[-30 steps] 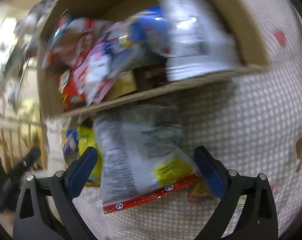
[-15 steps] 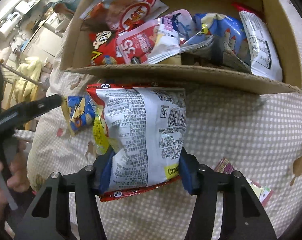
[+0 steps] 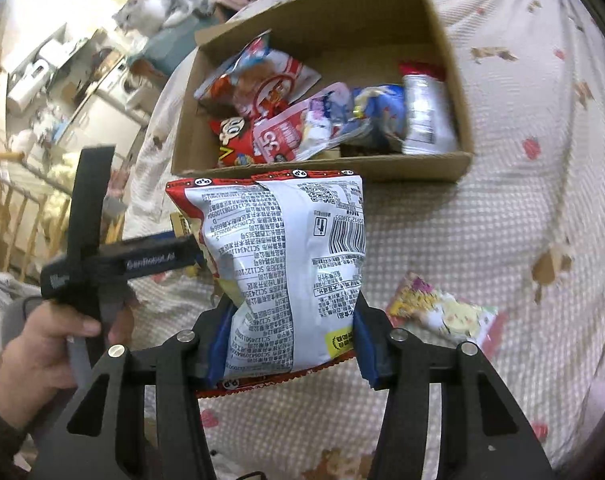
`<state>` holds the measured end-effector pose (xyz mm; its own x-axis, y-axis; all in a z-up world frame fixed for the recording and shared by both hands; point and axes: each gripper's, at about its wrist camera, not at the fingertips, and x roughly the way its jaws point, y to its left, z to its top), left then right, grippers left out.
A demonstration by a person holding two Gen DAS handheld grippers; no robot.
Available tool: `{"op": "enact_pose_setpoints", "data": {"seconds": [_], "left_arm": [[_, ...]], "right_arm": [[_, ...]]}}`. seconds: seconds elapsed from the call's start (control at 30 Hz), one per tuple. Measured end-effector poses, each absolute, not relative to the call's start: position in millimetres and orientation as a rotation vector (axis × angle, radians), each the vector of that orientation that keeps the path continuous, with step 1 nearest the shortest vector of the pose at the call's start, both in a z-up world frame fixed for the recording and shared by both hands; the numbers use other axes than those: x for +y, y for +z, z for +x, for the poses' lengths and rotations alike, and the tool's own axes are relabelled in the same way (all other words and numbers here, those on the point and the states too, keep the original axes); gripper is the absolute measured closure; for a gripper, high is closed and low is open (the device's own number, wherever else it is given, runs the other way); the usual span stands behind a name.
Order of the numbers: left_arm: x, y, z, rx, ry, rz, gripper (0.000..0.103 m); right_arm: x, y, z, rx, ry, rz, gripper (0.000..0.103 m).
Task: Organize snacks
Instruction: 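Grasp the large white chip bag with the right gripper, then grasp the blue cartoon bag with the left gripper while the right holds the white bag, then carry both bags over the box and open both grippers to drop them inside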
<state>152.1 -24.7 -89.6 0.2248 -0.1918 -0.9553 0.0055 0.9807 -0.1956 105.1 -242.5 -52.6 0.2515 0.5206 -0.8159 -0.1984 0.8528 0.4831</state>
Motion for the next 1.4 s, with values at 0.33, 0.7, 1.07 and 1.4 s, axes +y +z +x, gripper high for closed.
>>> {"op": "enact_pose_setpoints", "data": {"seconds": [0.33, 0.7, 1.07, 1.4], "left_arm": [[-23.5, -66.1, 108.1, 1.335, -0.223, -0.158, 0.087], [9.8, 1.1, 80.4, 1.126, -0.124, -0.153, 0.100], [15.7, 72.1, 114.3, 0.915, -0.050, -0.106, 0.100], [3.0, 74.6, 161.3, 0.892, -0.060, -0.071, 0.100]], "right_arm": [[-249.6, -44.1, 106.9, 1.191, 0.481, 0.338, 0.050], [-253.5, -31.2, 104.4, 1.148, 0.498, 0.375, 0.050], [-268.5, 0.2, 119.3, 1.017, 0.504, 0.443, 0.050], [-280.0, -0.7, 162.4, 0.983, 0.445, 0.458, 0.050]]}}
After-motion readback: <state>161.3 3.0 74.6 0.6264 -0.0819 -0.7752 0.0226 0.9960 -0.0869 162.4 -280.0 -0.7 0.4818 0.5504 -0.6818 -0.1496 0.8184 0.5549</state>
